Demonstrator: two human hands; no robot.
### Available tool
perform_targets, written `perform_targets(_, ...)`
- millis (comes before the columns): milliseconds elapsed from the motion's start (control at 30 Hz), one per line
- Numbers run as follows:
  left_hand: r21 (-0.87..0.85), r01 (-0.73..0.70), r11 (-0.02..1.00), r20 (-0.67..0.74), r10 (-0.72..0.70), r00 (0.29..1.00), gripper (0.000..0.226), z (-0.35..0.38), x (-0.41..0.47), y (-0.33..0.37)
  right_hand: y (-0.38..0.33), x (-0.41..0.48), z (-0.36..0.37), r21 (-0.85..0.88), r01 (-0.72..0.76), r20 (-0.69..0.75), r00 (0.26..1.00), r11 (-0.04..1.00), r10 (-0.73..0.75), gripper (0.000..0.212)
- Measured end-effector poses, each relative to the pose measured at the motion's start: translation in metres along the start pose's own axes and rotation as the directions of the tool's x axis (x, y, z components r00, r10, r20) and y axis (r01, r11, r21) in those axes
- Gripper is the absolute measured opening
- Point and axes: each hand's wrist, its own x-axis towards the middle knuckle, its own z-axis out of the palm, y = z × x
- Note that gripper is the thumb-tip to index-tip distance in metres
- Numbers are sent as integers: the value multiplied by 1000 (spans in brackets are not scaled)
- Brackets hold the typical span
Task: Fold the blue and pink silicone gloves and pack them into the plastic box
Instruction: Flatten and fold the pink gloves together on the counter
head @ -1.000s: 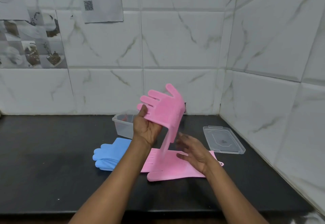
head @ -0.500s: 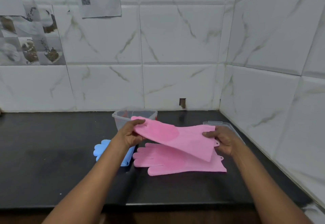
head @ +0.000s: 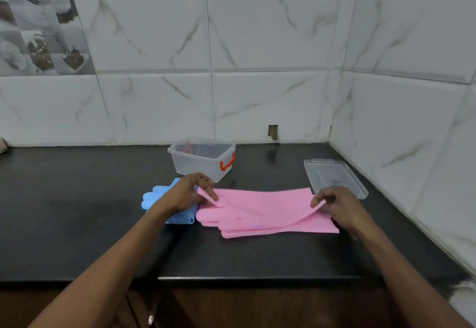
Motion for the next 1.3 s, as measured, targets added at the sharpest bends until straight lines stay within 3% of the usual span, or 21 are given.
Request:
perform_targets(133, 138, -26, 990, -37, 31, 999, 28, 6, 1, 0, 10, -10, 8, -125, 8, -42, 999, 992, -13, 27)
perform_targets(300, 255, -67, 965, 9, 66, 998, 31, 1, 10, 12, 7, -7, 5, 179, -34, -126, 990, 983, 57, 28)
perform_targets(400, 214, -64, 975, -94, 86, 992, 26, 5, 8, 12, 12, -12, 9, 258, -53, -131, 987, 965, 90, 27)
perform_targets(500, 140, -54, 989, -151, 75, 986, 26, 11, 4, 11, 22, -19, 13, 177, -74, -227, 967, 981, 114, 22)
perform_targets(633, 207, -11, 978, -15, 15, 1000, 34, 14, 2, 11, 25, -22, 17, 109, -61, -265, 960, 992, 88, 20)
perform_targets(800, 307, -32, 951, 97, 2, 995, 52, 5, -3, 12, 25, -21, 18, 175, -94, -264, 955, 980, 138, 24)
perform_targets(900, 361, 0, 932, 93, -35, 995, 68, 6, -4, 11, 28, -19, 18, 332, -131, -256, 941, 934, 223, 26)
perform_targets(1000, 327, 6, 945, -39, 7, 999, 53, 11, 1, 16, 27, -17, 17, 498, -149, -255, 916, 854, 309, 18)
perform_targets(1067, 345, 5, 939, -56, 15, 998, 35, 22, 5, 21, 23, -15, 17, 466, -194, -239, 912, 863, 334, 13)
perform_targets(1167, 472, 56, 880, 41, -86, 995, 48, 43, 13, 27, 18, -14, 22, 348, -242, -236, 912, 906, 334, 34)
perform_targets(1300, 584, 24, 812, 14, -39, 999, 38, 57, 28, 34, 21, -18, 25, 293, -212, -291, 909, 932, 298, 41)
